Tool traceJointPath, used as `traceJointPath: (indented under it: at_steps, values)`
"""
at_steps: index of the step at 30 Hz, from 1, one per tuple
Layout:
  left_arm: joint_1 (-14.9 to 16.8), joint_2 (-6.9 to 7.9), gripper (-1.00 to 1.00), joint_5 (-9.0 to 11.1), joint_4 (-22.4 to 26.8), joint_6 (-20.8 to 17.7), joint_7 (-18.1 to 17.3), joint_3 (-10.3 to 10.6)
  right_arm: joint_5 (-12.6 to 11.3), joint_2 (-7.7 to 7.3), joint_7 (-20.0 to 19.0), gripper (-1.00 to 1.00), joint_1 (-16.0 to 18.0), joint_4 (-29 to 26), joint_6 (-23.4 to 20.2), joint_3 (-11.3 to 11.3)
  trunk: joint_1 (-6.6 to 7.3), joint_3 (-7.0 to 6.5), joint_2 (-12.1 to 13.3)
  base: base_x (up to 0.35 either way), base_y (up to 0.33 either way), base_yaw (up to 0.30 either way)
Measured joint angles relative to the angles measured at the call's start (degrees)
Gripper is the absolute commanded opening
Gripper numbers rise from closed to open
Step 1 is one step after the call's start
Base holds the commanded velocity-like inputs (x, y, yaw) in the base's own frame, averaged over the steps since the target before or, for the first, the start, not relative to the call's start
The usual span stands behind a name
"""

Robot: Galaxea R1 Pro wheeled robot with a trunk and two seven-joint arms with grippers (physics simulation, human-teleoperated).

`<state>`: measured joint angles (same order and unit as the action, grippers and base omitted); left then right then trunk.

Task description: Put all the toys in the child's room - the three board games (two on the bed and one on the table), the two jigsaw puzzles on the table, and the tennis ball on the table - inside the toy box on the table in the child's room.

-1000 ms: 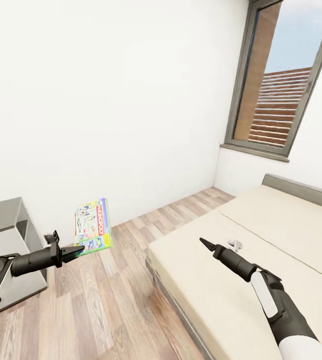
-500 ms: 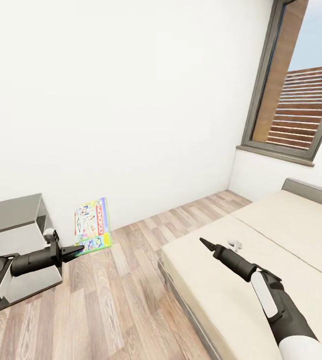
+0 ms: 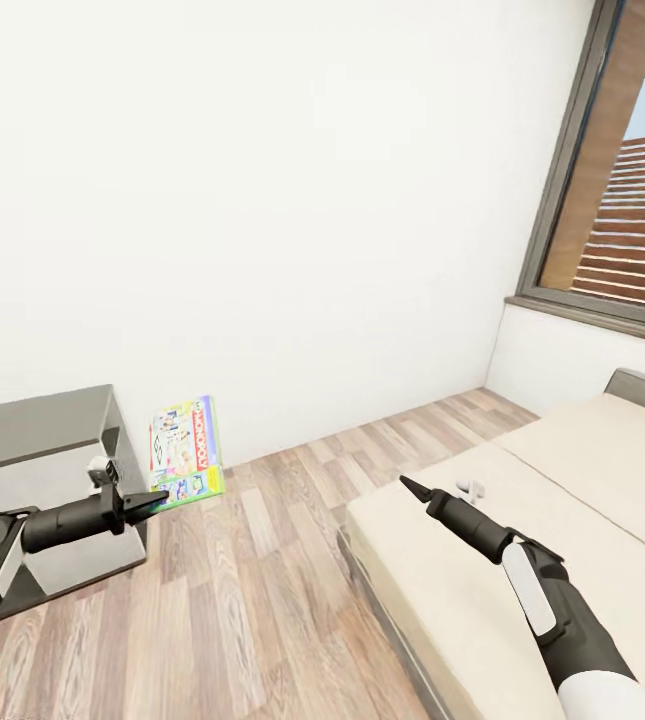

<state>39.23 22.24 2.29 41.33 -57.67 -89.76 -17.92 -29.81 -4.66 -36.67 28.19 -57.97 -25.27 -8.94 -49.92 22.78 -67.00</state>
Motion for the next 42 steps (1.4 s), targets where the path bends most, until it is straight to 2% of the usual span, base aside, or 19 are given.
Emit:
traceJointPath:
  at_steps: [12, 17, 26, 37, 42]
  values:
    - [0.0, 0.06, -1.00, 0.0, 0.0, 0.0, 0.0, -0.2, -0.1, 0.00, 0.0, 1.00, 0.0, 0.1, 0.0, 0.0, -0.02, -0.42, 0.0, 0.016, 0.006, 0.267]
    - [0.0, 0.09, -1.00, 0.0, 0.0, 0.0, 0.0, -1.0, -0.1, 0.02, 1.7, 1.00, 0.0, 0.1, 0.0, 0.1, 1.07, -1.48, 2.0, 0.000, 0.000, 0.229]
    - [0.0, 0.27, -1.00, 0.1, 0.0, 0.0, 0.0, -1.2, -0.2, 0.05, 2.4, 1.00, 0.0, 0.1, 0.0, 0.1, 3.05, -3.15, 5.6, 0.000, 0.000, 0.070]
    - [0.0, 0.26, -1.00, 0.1, 0.0, 0.0, 0.0, -1.2, 0.0, 1.14, 2.5, 1.00, 0.0, 0.1, 0.0, 0.1, 5.47, -5.12, 10.0, 0.000, 0.000, 0.266]
    - [0.0, 0.20, -1.00, 0.0, 0.0, 0.0, 0.0, -1.1, 0.0, 1.23, 2.5, 1.00, 0.0, 0.1, 0.0, 0.1, 5.48, -5.13, 10.0, 0.000, 0.000, 0.289]
